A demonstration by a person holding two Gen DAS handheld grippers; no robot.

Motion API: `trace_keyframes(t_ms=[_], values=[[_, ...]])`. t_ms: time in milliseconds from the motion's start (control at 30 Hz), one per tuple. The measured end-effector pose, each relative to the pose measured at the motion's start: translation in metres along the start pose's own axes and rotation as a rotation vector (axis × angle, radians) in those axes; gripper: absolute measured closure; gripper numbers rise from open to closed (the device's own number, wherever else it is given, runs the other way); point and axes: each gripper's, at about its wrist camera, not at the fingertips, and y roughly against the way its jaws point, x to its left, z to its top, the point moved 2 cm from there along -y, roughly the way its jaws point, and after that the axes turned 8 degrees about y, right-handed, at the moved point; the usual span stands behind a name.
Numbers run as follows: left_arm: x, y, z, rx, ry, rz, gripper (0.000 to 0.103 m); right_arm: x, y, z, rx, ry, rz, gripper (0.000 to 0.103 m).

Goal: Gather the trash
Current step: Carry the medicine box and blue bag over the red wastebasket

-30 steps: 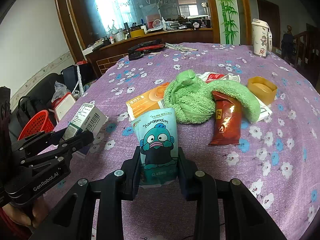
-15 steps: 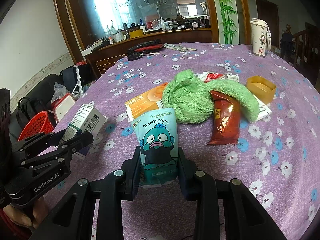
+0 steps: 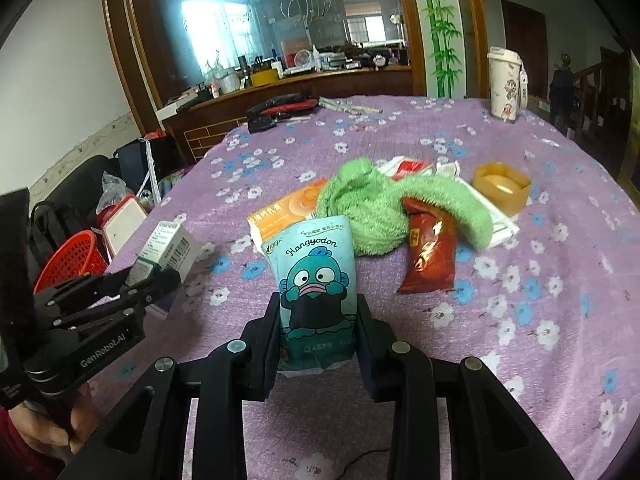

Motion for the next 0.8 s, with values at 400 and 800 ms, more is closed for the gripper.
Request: trace_keyframes(t_ms=[400,800], values=[[0.013,0.029,0.009,-0.062,0.025,0.008,0.07,0.02,0.007,0.011,-0.009,0.021,0.029,0.067],[0.05,0.052,0.015,-0.1,0.096,0.036,0.07,0.054,-0.002,0.03,-0.006,0.075,0.088,0.067]])
